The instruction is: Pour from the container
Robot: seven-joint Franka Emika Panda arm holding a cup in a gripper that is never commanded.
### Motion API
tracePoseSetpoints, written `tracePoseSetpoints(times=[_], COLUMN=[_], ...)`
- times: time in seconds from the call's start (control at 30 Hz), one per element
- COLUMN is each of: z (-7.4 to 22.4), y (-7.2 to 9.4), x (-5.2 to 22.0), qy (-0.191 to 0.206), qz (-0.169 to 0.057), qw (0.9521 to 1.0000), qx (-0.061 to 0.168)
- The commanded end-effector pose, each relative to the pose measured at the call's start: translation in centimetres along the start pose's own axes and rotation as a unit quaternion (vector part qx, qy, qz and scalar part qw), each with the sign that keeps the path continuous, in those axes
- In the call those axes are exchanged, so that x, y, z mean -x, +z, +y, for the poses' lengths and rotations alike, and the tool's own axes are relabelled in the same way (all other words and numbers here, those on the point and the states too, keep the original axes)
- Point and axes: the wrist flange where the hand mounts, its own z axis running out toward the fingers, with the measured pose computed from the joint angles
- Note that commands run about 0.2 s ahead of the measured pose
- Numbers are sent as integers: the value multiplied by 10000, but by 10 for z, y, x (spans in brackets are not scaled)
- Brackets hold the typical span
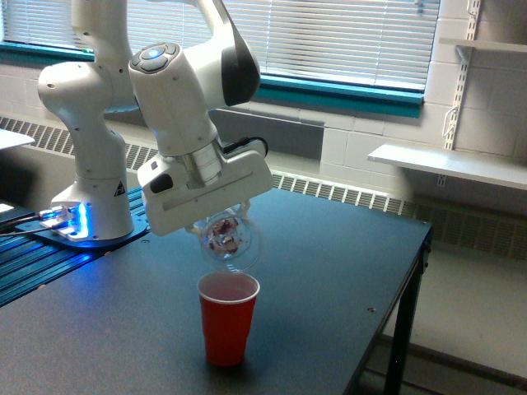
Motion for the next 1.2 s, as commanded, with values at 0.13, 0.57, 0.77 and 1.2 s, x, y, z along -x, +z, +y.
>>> tracePoseSetpoints(times=[0.13, 0.57, 0.77, 1.2], z=[5, 24, 16, 8], y=[12, 1, -8, -12], x=[2, -10, -7, -11], qy=[217, 667, 635, 769], qz=[-350, -443, -494, -714], qw=[9992, 9968, 9967, 9940], qx=[-11, -49, -143, -301])
